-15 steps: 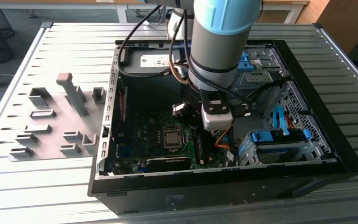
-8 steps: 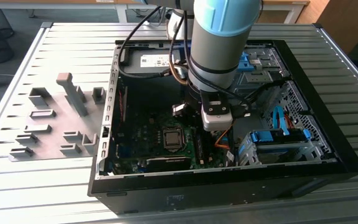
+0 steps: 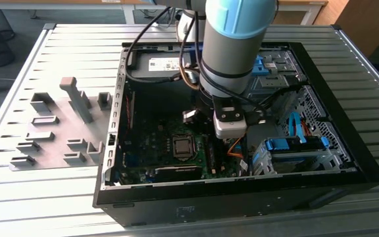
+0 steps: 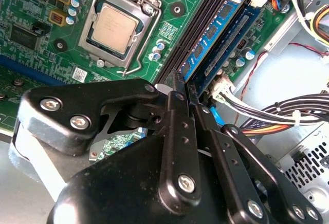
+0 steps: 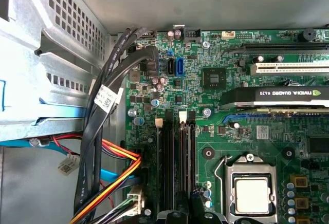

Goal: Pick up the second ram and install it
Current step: 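Insert the second ram into the second slot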

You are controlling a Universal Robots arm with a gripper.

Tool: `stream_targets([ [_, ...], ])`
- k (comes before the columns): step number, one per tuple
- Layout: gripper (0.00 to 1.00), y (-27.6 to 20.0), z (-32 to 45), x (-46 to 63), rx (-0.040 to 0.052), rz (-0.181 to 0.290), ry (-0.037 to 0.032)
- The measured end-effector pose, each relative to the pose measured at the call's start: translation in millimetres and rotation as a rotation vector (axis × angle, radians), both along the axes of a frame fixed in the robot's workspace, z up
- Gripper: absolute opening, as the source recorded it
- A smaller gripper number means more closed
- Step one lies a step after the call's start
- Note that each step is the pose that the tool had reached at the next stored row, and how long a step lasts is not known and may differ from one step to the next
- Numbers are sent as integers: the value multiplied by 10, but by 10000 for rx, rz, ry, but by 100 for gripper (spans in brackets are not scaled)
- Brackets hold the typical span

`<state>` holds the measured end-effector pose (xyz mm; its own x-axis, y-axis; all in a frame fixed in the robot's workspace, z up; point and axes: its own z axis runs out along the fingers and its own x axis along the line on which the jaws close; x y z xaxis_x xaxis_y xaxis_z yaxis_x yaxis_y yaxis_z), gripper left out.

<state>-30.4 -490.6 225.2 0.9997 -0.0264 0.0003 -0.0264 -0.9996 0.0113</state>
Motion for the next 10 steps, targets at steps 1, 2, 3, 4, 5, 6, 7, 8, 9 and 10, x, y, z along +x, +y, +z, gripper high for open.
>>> stream_targets([
  [1, 14, 0, 0, 4, -2, 5, 1],
  [2, 14, 0, -2, 4, -3, 8, 1],
  [3, 14, 0, -6, 4, 1, 17, 0],
  [4, 14, 0, -8, 4, 3, 31, 0],
  [5, 14, 0, -9, 4, 2, 48, 1],
  [6, 14, 0, -13, 5, 8, 74, 0],
  [7, 14, 0, -17, 5, 10, 126, 0],
  [8, 14, 0, -22, 5, 12, 180, 1],
  [9, 14, 1, -28, 5, 13, 206, 0],
  [10, 14, 0, -32, 5, 13, 207, 1],
])
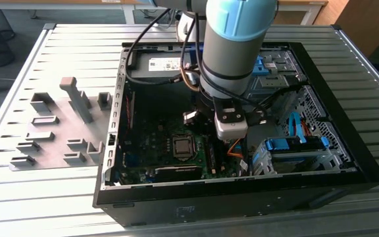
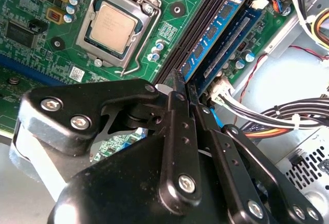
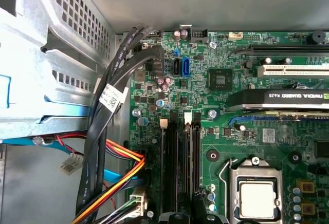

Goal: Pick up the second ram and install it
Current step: 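Insert the second ram into the second slot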

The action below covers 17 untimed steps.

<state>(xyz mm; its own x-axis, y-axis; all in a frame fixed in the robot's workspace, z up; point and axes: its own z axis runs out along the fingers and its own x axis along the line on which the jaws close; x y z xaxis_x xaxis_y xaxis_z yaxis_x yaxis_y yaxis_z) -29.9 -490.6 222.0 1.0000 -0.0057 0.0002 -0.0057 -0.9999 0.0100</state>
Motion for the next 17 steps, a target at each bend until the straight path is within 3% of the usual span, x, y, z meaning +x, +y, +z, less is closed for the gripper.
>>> stream_targets([
  [17, 14, 0, -58, 1, 21, 0, 13],
])
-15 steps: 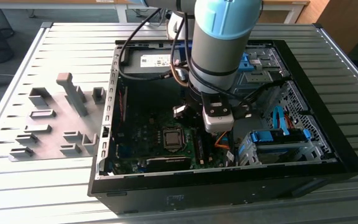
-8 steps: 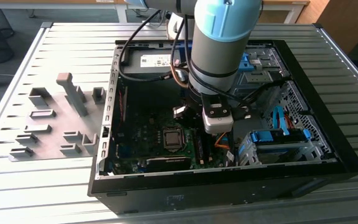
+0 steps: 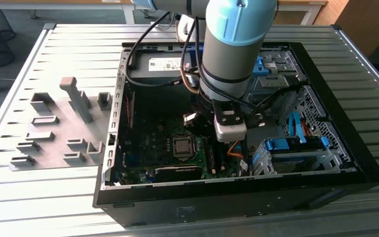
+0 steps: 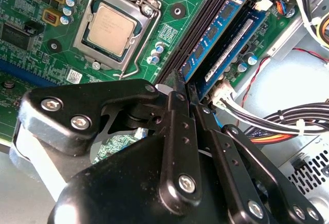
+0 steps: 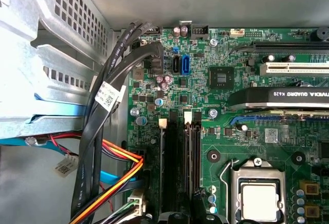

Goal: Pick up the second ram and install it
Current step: 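Insert the second ram into the second slot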

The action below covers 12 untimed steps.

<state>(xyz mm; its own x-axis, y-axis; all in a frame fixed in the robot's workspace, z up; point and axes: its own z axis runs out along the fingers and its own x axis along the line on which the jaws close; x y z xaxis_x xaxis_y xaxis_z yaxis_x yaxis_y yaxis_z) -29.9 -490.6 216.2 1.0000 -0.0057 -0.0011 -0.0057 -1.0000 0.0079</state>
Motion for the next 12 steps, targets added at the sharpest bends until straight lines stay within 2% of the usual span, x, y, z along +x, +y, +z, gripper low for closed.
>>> stream_targets([
  [4, 14, -1, -1, 0, 16, 0, 0],
  [8, 14, -5, -1, 0, 103, 0, -1],
  [12, 14, -13, -1, 0, 111, -3, 0],
])
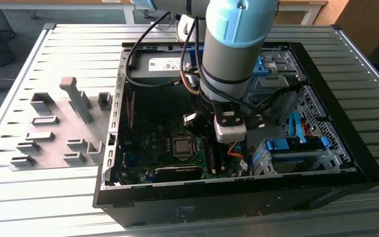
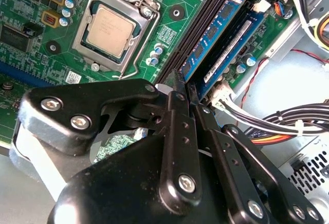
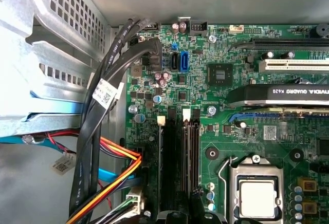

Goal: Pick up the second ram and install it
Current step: 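Insert the second ram into the second slot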

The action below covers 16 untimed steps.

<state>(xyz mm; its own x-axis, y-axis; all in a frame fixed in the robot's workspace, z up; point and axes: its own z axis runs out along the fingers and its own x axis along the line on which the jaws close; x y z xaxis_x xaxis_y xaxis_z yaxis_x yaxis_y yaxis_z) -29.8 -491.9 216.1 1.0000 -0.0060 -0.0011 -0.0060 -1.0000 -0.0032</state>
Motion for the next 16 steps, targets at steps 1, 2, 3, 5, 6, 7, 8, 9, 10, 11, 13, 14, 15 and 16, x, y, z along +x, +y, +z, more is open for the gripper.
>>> stream_targets([
  [1, 14, -3, 0, 0, 1, -2, 0],
  [2, 14, -9, 0, 0, 1, -3, 0],
  [3, 14, -12, 0, 0, -1, -6, 0],
  [5, 14, -14, 0, 0, 0, -28, 0],
  [6, 14, -14, 0, 1, 0, -52, 0],
  [7, 14, -14, -1, 1, 1, -82, 0],
  [8, 14, -15, -1, 1, 0, -109, 0],
  [9, 14, -15, -2, 2, -1, -140, 0],
  [10, 14, -15, -2, 5, -1, -173, 0],
  [11, 14, -15, -2, 6, -1, -209, 0],
  [13, 14, -15, -3, 6, -1, -238, 0],
  [14, 14, -15, -4, 6, 0, -238, 0],
  [15, 14, -15, -8, 7, 2, -238, -1],
  [16, 14, -14, -15, 7, 5, -238, -2],
])
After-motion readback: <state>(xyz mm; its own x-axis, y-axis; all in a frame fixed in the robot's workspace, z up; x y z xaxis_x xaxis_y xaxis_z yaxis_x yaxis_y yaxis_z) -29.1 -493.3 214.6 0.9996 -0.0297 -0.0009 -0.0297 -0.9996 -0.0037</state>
